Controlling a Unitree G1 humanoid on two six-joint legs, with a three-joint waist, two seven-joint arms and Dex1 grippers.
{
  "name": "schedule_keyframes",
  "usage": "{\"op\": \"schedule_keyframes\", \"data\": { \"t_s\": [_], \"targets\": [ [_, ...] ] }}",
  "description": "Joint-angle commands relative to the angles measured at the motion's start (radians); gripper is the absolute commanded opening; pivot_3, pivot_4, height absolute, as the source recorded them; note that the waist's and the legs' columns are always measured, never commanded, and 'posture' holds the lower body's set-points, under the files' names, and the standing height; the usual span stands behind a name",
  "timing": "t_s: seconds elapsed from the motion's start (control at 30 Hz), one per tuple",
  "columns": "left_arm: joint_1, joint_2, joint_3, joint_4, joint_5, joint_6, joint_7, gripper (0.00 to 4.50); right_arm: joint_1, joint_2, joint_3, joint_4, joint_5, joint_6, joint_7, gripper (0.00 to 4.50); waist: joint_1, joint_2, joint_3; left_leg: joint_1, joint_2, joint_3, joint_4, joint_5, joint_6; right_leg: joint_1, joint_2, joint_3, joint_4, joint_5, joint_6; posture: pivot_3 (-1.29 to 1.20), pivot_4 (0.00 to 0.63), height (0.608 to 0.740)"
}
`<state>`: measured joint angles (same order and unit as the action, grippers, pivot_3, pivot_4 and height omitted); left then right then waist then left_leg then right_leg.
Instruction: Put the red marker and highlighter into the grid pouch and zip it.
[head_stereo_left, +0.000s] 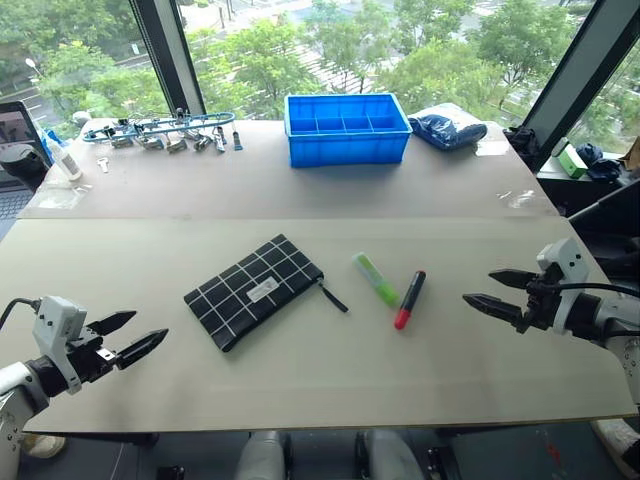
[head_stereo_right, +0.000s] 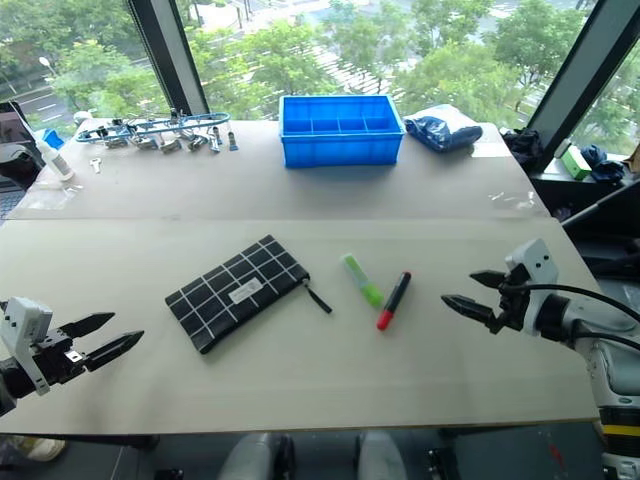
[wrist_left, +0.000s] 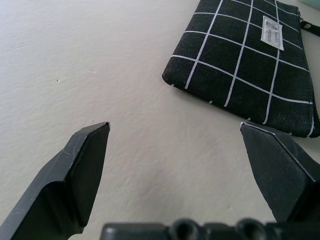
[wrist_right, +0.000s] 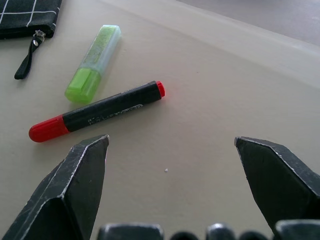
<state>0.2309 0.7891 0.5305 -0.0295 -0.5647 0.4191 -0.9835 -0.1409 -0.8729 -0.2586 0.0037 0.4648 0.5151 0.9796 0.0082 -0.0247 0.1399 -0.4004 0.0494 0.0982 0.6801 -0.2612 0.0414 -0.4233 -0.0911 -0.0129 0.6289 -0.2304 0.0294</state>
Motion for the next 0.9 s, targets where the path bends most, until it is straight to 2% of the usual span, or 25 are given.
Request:
{"op": "schedule_keyframes", "data": {
  "t_s": [0.03,0.13,0.17,0.2,0.27,0.37,0.53,0.63,0.8,0.9],
  "targets": [
    [-0.041,-0.006,0.000,-0.015,-0.012,-0.010,0.009,4.50,-0.024,-0.001,-0.006,-0.003,-0.004,-0.016,-0.002,4.46,0.000,0.000,0.000,0.000,0.000,0.000,0.000,0.000,0.000,0.000,0.000,0.000,0.000,0.000,0.000,0.00,0.150,0.740],
    [-0.114,0.009,-0.036,0.005,-0.040,0.038,-0.018,4.50,-0.043,0.010,0.013,0.008,-0.011,-0.020,-0.002,4.46,0.005,0.000,0.000,0.000,0.000,0.000,0.000,0.000,0.000,0.000,0.000,0.000,0.000,0.000,0.000,0.00,0.150,0.740],
    [-0.127,0.014,-0.042,0.023,-0.028,0.000,-0.048,4.50,-0.050,0.013,0.013,0.008,-0.004,-0.013,0.002,4.46,0.005,0.000,0.000,0.000,0.000,-0.001,0.001,0.000,0.000,0.001,0.000,-0.001,0.000,0.000,0.000,0.00,0.150,0.740],
    [-0.130,0.019,-0.058,0.042,0.019,-0.075,-0.065,4.50,-0.064,0.017,0.012,0.011,0.003,-0.002,0.001,4.22,0.003,0.000,0.000,0.000,0.000,0.000,0.001,0.000,0.000,0.001,0.000,-0.001,0.000,0.000,0.000,0.00,0.150,0.740],
    [-0.110,0.037,-0.092,0.070,0.106,-0.213,-0.112,4.50,-0.090,0.024,0.010,0.020,0.015,0.024,-0.007,3.70,-0.001,0.000,0.000,0.000,-0.001,0.000,0.000,0.000,0.000,0.000,0.000,0.000,0.000,0.000,0.000,0.00,0.150,0.740],
    [-0.089,0.059,-0.127,0.154,0.217,-0.443,-0.154,4.50,-0.129,0.039,-0.002,0.018,0.036,0.032,-0.009,2.69,-0.014,0.000,0.000,0.000,0.000,0.003,-0.001,0.000,0.000,-0.001,0.000,0.001,-0.001,0.000,0.000,0.00,0.150,0.740],
    [-0.125,0.052,-0.129,0.223,0.241,-0.605,-0.165,4.50,-0.212,0.078,0.025,-0.044,0.091,0.076,-0.006,0.99,-0.017,0.000,0.000,0.000,0.001,0.003,-0.001,0.000,0.000,-0.001,0.000,0.000,0.000,0.000,-0.001,0.00,0.150,0.740],
    [-0.147,0.064,-0.169,0.236,0.265,-0.651,-0.189,4.50,-0.334,0.165,0.123,-0.088,0.104,0.096,-0.015,0.06,-0.018,0.000,0.000,0.000,0.001,0.002,-0.001,0.000,0.000,-0.001,-0.001,0.000,0.000,0.000,-0.001,0.00,0.150,0.740],
    [-0.176,0.070,-0.221,0.195,0.265,-0.658,-0.209,4.50,-0.443,0.296,0.322,-0.124,0.065,0.113,0.018,0.06,-0.022,0.000,0.000,-0.001,0.001,0.002,-0.001,0.000,0.000,-0.002,0.001,-0.001,0.001,0.000,-0.001,0.00,0.150,0.740],
    [-0.173,0.084,-0.253,0.172,0.282,-0.681,-0.234,4.50,-0.514,0.383,0.470,-0.060,-0.060,0.068,-0.036,0.06,-0.021,0.000,0.000,-0.003,0.001,0.003,-0.001,0.000,0.000,-0.004,0.000,-0.001,0.001,0.000,-0.001,0.00,0.150,0.740]
  ]
}}
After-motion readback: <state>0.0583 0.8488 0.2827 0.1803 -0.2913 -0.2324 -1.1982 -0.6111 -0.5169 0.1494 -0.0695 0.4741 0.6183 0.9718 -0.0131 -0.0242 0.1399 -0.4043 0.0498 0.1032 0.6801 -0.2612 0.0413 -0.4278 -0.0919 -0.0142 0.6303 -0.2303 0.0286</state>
